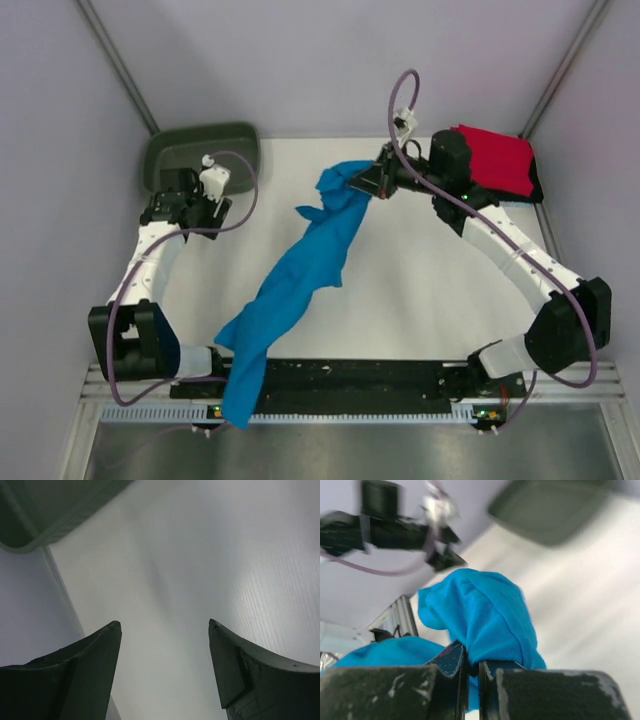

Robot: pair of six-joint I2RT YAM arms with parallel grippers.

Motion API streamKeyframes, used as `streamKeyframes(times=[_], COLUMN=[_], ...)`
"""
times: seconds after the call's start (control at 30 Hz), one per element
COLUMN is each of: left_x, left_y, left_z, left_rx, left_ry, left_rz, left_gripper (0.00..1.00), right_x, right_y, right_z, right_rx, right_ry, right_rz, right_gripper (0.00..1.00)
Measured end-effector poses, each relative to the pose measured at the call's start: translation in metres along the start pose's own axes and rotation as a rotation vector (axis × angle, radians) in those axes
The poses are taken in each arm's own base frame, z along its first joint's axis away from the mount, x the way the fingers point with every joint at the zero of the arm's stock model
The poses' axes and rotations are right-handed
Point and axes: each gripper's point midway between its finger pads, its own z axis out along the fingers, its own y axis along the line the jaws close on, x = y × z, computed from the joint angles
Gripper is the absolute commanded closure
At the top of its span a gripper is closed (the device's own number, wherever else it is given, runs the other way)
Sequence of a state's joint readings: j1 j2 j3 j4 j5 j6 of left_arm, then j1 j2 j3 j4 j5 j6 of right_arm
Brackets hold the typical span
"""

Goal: Fold and stack the t-shirts

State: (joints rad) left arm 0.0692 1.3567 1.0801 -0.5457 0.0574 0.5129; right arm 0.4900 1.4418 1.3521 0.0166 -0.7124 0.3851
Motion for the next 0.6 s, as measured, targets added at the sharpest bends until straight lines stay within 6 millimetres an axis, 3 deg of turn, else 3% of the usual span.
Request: streamKeyframes(times=[0.07,0.1,0.17,0.3,0.43,0.53,0.6], left_x=[-0.009,-0.014,-0.021,-0.034,-0.031,-0.005,0.019], left_y=[0.0,-0.002,-0.012,-0.071,-0.158,-0.213,-0.24], left_z=[-0.003,-0.005,-0.005,-0.008,-0.026,-0.044,-0.052], left_rx=[0.005,0.013,0.041,0.173,0.422,0.609,0.696], left_ry=[-0.022,-0.032,-0.044,-0.048,-0.055,-0.007,0.052], left_rz=[0.009,0.018,0.044,0.194,0.427,0.584,0.674], left_gripper=[0.25,0.25,0.27,0.35,0.36,0.35,0.33], right_x=[0.038,0.067,0.111,0.173,0.198,0.208,0.209], right_y=[-0.036,-0.054,-0.076,-0.106,-0.128,-0.143,-0.154], right_z=[-0.019,-0.032,-0.056,-0.109,-0.146,-0.163,-0.174], right_rx=[0.101,0.16,0.249,0.42,0.561,0.642,0.698], right_ry=[0.037,0.07,0.117,0.14,0.107,0.088,0.068], right_rz=[0.111,0.183,0.286,0.426,0.484,0.523,0.536], right_gripper=[1.0,1.0,1.0,1.0,0.98,0.97,0.97])
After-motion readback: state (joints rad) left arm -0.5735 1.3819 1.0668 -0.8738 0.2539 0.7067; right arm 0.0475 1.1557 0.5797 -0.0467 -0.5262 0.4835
